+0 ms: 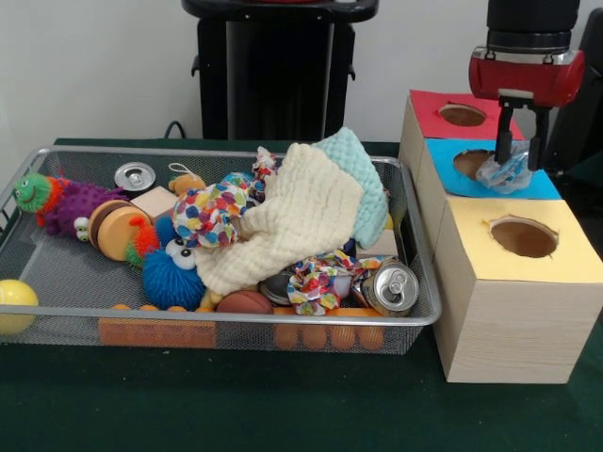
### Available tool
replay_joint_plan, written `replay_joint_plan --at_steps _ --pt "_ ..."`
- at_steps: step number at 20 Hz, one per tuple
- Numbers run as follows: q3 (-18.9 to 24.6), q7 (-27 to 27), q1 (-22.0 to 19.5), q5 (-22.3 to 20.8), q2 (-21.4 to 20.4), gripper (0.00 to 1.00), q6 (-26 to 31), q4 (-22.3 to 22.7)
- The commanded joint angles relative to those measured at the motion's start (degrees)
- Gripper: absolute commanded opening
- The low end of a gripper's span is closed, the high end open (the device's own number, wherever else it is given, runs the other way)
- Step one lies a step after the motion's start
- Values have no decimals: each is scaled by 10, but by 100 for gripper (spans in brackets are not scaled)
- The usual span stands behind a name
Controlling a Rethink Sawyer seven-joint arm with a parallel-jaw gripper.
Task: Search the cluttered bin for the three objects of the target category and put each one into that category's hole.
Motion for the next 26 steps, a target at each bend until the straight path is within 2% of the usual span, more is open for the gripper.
replay_joint_plan --at_steps 1,9,26 --pt "45 107 5 0 55 0 2 93" --pt "58 90 -20 -16 53 0 -25 116" --pt "42 75 -17 -24 12 0 -14 163"
